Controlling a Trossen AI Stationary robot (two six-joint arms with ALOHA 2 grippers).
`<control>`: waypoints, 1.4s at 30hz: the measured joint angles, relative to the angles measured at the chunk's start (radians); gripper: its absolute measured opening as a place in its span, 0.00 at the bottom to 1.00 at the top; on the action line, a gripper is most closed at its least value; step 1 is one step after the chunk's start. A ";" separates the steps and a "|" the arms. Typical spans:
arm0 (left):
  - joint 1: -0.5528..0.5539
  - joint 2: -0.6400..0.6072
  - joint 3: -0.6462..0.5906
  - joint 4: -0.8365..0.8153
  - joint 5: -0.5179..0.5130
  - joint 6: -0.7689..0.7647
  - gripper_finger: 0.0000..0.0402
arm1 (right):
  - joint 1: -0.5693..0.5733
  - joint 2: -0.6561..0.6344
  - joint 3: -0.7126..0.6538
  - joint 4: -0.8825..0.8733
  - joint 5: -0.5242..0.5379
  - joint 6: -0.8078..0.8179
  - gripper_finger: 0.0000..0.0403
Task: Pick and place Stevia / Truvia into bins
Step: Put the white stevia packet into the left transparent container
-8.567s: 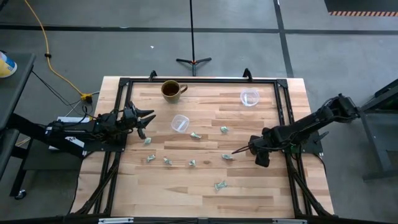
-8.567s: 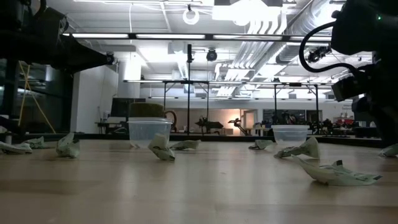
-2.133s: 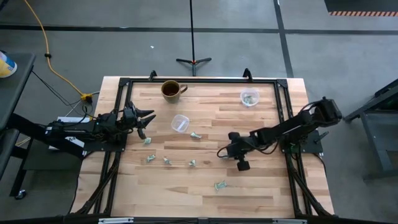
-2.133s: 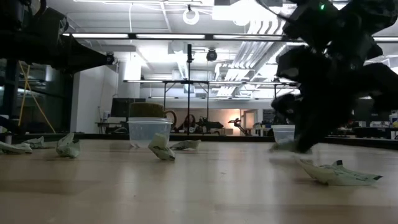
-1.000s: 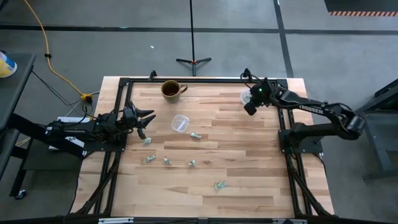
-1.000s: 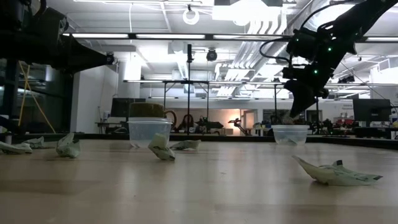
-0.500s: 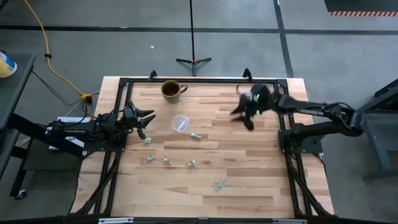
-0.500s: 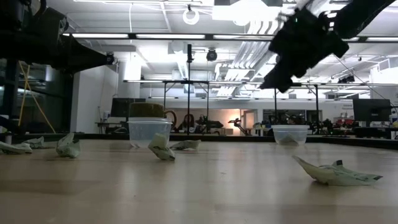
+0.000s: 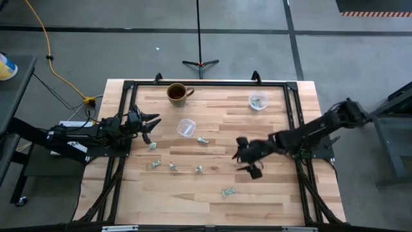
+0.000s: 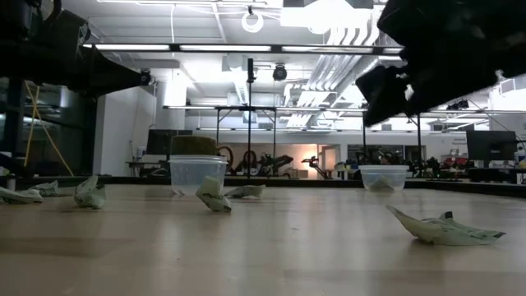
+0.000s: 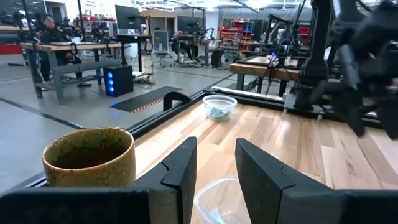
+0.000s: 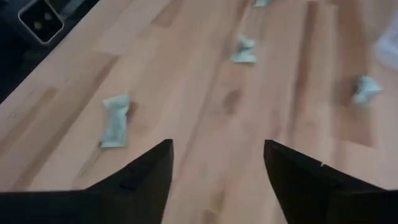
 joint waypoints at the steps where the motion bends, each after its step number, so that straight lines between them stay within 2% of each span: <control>1: 0.000 0.000 0.000 0.000 0.000 0.000 0.36 | 0.030 0.029 0.000 0.032 0.012 0.018 0.62; 8: 0.000 0.000 0.000 0.000 0.000 0.000 0.36 | 0.170 0.218 0.000 0.280 0.079 0.052 0.62; 17: 0.000 0.000 0.000 -0.001 -0.001 0.000 0.36 | 0.228 0.386 0.000 0.442 0.107 0.133 0.54; 29: 0.000 0.000 0.000 -0.004 -0.003 0.000 0.36 | 0.250 0.449 0.000 0.466 0.116 0.159 0.44; 37: 0.000 0.000 0.000 -0.004 -0.003 0.000 0.36 | 0.250 0.449 0.000 0.473 0.074 0.186 0.32; 42: 0.000 0.000 0.000 -0.004 -0.003 0.000 0.36 | 0.245 0.449 0.000 0.561 0.084 0.180 0.32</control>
